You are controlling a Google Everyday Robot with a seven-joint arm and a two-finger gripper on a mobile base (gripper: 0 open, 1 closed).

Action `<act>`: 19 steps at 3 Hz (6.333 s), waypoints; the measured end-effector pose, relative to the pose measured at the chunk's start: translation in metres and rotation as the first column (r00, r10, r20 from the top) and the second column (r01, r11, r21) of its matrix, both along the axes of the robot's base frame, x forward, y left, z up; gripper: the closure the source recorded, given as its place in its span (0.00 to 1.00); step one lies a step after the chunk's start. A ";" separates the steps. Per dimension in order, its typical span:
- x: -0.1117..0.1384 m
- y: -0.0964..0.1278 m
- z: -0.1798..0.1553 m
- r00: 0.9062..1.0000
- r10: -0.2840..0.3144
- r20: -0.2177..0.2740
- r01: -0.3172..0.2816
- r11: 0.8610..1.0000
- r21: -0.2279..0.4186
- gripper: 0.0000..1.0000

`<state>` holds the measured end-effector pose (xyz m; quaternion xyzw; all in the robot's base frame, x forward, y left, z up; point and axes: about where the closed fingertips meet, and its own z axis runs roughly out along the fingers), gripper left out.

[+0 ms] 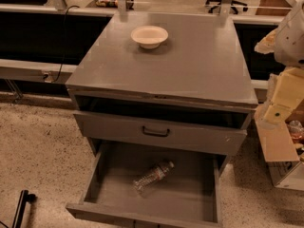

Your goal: Pick water bottle from middle drawer and place on counter

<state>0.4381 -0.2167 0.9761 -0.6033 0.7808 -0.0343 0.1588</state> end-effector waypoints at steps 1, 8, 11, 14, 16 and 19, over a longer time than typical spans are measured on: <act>0.000 0.000 0.000 1.000 0.000 0.000 0.000 1.000 0.000 0.00; -0.023 0.070 -0.207 0.930 0.361 0.064 -0.365 0.929 0.063 0.00; -0.054 0.149 -0.286 0.793 0.603 0.086 -0.608 0.774 0.179 0.00; -0.024 0.179 -0.366 0.672 0.732 0.113 -0.740 0.671 0.051 0.00; -0.009 0.187 -0.399 0.642 0.756 0.127 -0.762 0.647 -0.005 0.00; 0.070 0.172 -0.505 0.601 0.796 0.068 -0.794 0.605 -0.069 0.00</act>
Offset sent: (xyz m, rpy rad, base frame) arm 0.0013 0.0231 -0.0343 -0.0063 -0.0149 0.0417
